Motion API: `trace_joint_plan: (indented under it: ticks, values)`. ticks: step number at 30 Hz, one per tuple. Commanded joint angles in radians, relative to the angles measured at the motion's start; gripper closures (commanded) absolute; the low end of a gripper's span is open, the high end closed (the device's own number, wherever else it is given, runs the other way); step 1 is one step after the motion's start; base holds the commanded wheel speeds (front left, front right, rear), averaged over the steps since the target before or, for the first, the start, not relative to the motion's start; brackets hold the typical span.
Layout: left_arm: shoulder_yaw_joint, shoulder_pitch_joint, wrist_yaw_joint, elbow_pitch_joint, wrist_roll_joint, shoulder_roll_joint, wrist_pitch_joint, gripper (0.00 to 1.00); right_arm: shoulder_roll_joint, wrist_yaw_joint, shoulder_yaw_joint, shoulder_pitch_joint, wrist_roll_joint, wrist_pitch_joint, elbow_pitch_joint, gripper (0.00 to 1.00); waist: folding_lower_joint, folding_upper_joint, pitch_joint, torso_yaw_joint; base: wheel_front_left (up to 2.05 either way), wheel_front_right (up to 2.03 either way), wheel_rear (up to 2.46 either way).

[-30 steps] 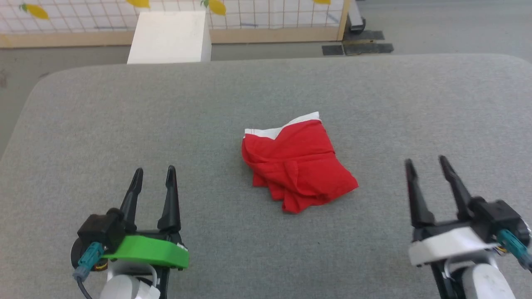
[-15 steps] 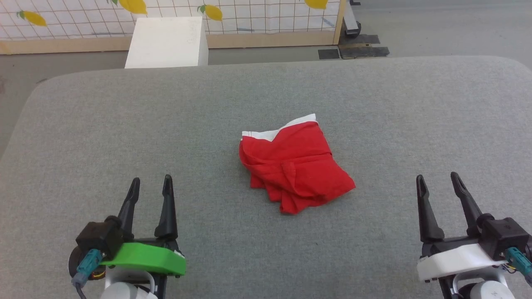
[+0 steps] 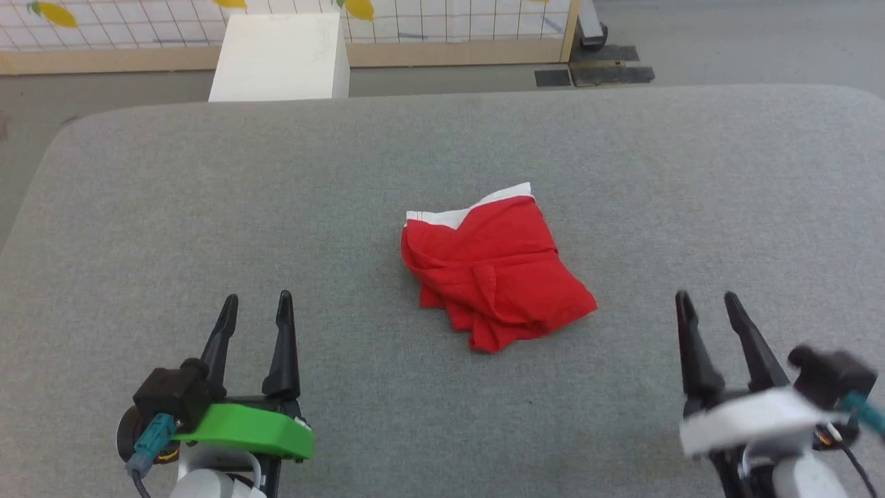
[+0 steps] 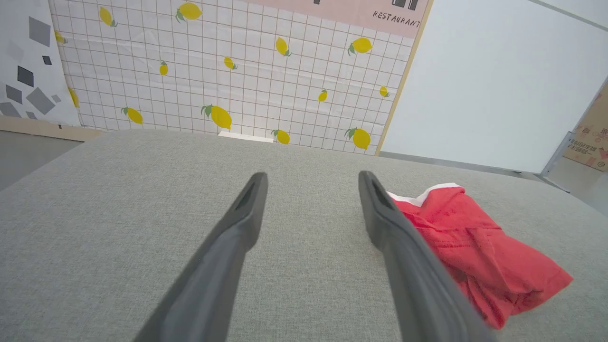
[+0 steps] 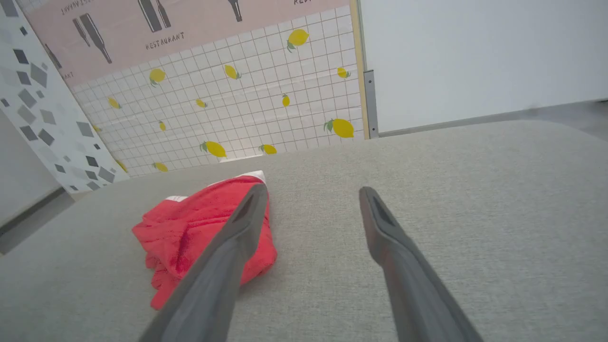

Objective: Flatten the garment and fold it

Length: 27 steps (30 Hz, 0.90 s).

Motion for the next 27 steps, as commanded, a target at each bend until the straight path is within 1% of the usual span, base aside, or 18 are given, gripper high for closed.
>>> trace_joint_plan:
  ticks: [1,2,4,6,7,9,10,11,13,16,20,24,27]
  values:
    - [0.001,-0.002,-0.007,-0.007,0.004,-0.001,-0.004,0.00,0.002,-0.001,0.005,-0.053,0.123,0.046,0.016,0.00,0.0000,0.0000,0.014,0.003,0.00,0.00,0.00]
    - [0.002,-0.005,-0.007,-0.008,0.004,-0.001,-0.004,0.00,0.002,-0.001,0.006,-0.078,0.194,0.085,0.026,0.00,0.0000,0.0000,0.020,0.005,0.00,0.00,0.00]
    - [0.001,-0.016,-0.007,-0.012,0.006,-0.001,-0.004,0.00,0.002,-0.001,0.000,-0.140,0.343,0.197,0.055,0.00,0.0000,0.0000,0.035,0.010,0.00,0.00,0.00]
    - [-0.004,-0.028,-0.007,-0.015,0.007,-0.001,-0.004,0.00,0.002,-0.001,-0.029,-0.207,0.473,0.311,0.089,0.00,0.0000,0.0000,0.051,0.019,0.00,0.00,0.00]
    - [-0.007,-0.034,-0.007,-0.016,0.009,-0.001,-0.004,0.00,0.002,-0.001,-0.046,-0.244,0.522,0.380,0.114,0.00,0.0000,0.0000,0.059,0.024,0.00,0.00,0.00]
    - [-0.014,-0.046,-0.007,-0.019,0.013,-0.001,-0.004,0.00,-0.001,-0.001,-0.082,-0.310,0.584,0.498,0.170,0.00,0.0000,0.0000,0.075,0.037,0.00,0.00,0.00]
    - [-0.018,-0.053,-0.007,-0.020,0.014,-0.001,-0.004,0.00,-0.004,-0.001,-0.103,-0.346,0.608,0.568,0.210,0.00,0.0000,0.0000,0.084,0.046,0.00,0.00,0.00]
    - [-0.022,-0.059,-0.007,-0.020,0.014,-0.001,-0.004,0.00,-0.005,-0.001,-0.125,-0.373,0.622,0.616,0.244,0.00,0.0000,0.0000,0.092,0.054,0.00,0.00,0.00]
    - [-0.029,-0.072,-0.007,-0.022,0.014,-0.001,-0.004,0.00,-0.005,-0.001,-0.176,-0.436,0.637,0.718,0.327,0.00,0.0000,0.0000,0.107,0.074,0.00,0.00,0.00]
    - [-0.039,-0.090,-0.007,-0.025,0.013,-0.001,-0.004,0.00,-0.006,-0.001,-0.233,-0.525,0.614,0.844,0.438,0.00,0.0000,0.0000,0.132,0.105,0.00,0.00,0.00]
    - [-0.050,-0.107,-0.007,-0.026,0.008,-0.001,-0.004,0.00,-0.005,-0.001,-0.292,-0.616,0.556,0.954,0.546,0.00,0.0000,0.0000,0.161,0.146,0.00,0.00,0.00]
    - [-0.056,-0.115,-0.007,-0.029,0.002,-0.001,-0.004,0.00,-0.002,-0.001,-0.340,-0.679,0.509,1.035,0.628,0.00,0.0000,0.0000,0.183,0.179,0.00,0.00,0.00]
    - [-0.060,-0.120,-0.007,-0.028,-0.002,-0.001,-0.004,0.00,0.000,-0.001,-0.353,-0.715,0.475,1.121,0.680,0.00,0.0000,0.0000,0.194,0.204,0.00,0.00,0.00]
